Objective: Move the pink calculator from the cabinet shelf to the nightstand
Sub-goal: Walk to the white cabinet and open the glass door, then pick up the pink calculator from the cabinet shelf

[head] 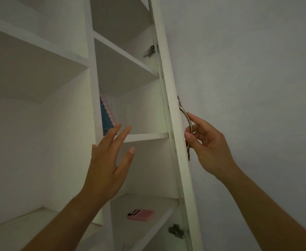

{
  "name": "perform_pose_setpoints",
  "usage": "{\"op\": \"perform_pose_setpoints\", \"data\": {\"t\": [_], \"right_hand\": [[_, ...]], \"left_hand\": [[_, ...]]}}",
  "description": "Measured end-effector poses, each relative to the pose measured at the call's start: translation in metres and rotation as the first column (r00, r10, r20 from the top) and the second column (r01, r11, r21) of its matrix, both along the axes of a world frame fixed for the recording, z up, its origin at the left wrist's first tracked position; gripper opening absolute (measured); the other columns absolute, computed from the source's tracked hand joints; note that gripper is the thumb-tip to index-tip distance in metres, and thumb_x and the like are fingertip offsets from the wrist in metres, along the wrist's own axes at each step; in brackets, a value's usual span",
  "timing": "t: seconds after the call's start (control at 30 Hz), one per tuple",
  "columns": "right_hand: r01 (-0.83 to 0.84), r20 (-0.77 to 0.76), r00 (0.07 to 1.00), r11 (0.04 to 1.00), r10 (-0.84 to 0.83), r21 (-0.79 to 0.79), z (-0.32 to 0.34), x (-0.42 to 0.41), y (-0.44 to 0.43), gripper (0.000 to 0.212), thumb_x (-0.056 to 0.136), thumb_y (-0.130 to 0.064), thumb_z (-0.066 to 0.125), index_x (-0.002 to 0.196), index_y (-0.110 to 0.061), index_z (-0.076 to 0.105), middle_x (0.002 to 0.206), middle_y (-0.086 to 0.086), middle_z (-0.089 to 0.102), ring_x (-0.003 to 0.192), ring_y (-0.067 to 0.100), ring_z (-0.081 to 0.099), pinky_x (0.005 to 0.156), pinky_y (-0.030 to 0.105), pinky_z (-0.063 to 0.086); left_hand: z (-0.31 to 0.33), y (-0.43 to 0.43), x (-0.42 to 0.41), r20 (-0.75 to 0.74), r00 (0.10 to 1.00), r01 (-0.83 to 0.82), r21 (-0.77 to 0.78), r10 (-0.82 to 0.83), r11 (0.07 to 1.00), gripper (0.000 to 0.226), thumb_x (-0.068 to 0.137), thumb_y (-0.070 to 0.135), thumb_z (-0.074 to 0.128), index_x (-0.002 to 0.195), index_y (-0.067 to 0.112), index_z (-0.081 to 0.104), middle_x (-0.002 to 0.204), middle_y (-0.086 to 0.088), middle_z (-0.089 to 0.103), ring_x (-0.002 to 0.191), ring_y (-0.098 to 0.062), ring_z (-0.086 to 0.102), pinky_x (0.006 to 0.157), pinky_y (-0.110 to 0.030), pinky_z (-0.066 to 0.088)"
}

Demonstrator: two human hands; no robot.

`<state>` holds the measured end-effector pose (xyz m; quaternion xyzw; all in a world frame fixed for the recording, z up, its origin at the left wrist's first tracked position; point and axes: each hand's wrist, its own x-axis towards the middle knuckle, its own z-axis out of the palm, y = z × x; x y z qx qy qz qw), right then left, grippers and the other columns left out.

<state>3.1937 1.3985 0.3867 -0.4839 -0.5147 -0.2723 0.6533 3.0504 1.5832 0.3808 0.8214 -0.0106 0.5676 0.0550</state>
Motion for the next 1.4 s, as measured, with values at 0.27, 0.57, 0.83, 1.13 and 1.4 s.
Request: {"op": "perform_pose_setpoints", "data": {"t": [0.27,0.57,0.83,1.13,1.4], "right_hand": [[0.084,0.008,0.996,0.993,-0.083,-0.089,0.005,0.009,-0.023,0.044,0.088,-0.008,0.056,0.128,-0.026,0.048,0.089,0.002,0.062,0.077,0.016,0.063,0.074,0.025,0.056],[0.036,-0.104,0.993,0.992,-0.048,-0.119,-0.001,0.015,-0.067,0.041,0.086,-0.018,0.056,0.125,-0.028,0.05,0.11,0.003,0.063,0.094,0.017,0.066,0.082,0.034,0.055],[0.453,0.093,0.89,0.844,-0.446,-0.285,-0.059,0.006,-0.096,0.054,0.076,-0.047,0.054,0.123,-0.052,0.029,0.129,-0.033,0.033,0.117,-0.011,0.041,0.087,0.001,0.036],[0.483,0.025,0.862,0.807,-0.505,-0.341,-0.109,0.035,-0.112,0.056,0.081,-0.062,0.046,0.131,-0.055,0.023,0.136,-0.036,0.03,0.122,-0.011,0.035,0.088,0.003,0.037],[0.514,0.019,0.846,0.806,-0.532,-0.293,-0.115,0.091,-0.141,0.063,0.075,-0.077,0.034,0.131,-0.051,0.022,0.136,-0.036,0.032,0.123,-0.011,0.035,0.093,0.012,0.042]], "left_hand": [[-0.003,-0.049,0.052,-0.028,0.978,0.205,-0.027,-0.206,0.978,0.047,0.08,0.069,0.019,0.126,0.062,0.014,0.144,0.031,0.008,0.136,0.002,0.008,0.113,-0.042,0.004],[-0.02,-0.097,0.104,-0.217,0.801,0.531,-0.172,-0.558,0.83,0.051,0.079,0.067,0.019,0.126,0.066,-0.002,0.143,0.04,0.001,0.128,0.022,0.001,0.101,-0.008,0.006],[-0.025,-0.104,0.131,-0.121,0.818,0.552,-0.11,-0.563,0.826,0.048,0.083,0.059,0.021,0.128,0.06,0.005,0.142,0.035,0.007,0.121,0.027,0.007,0.093,0.003,0.009],[-0.026,-0.128,0.176,-0.174,0.825,0.544,-0.017,-0.538,0.839,0.049,0.08,0.072,0.014,0.125,0.07,-0.005,0.139,0.041,-0.009,0.139,-0.003,0.004,0.113,-0.045,0.017],[-0.039,-0.152,0.227,-0.25,0.904,0.381,0.101,-0.348,0.919,0.057,0.069,0.08,-0.005,0.119,0.066,-0.028,0.141,0.032,-0.027,0.133,0.003,-0.024,0.106,-0.034,-0.004]]}}
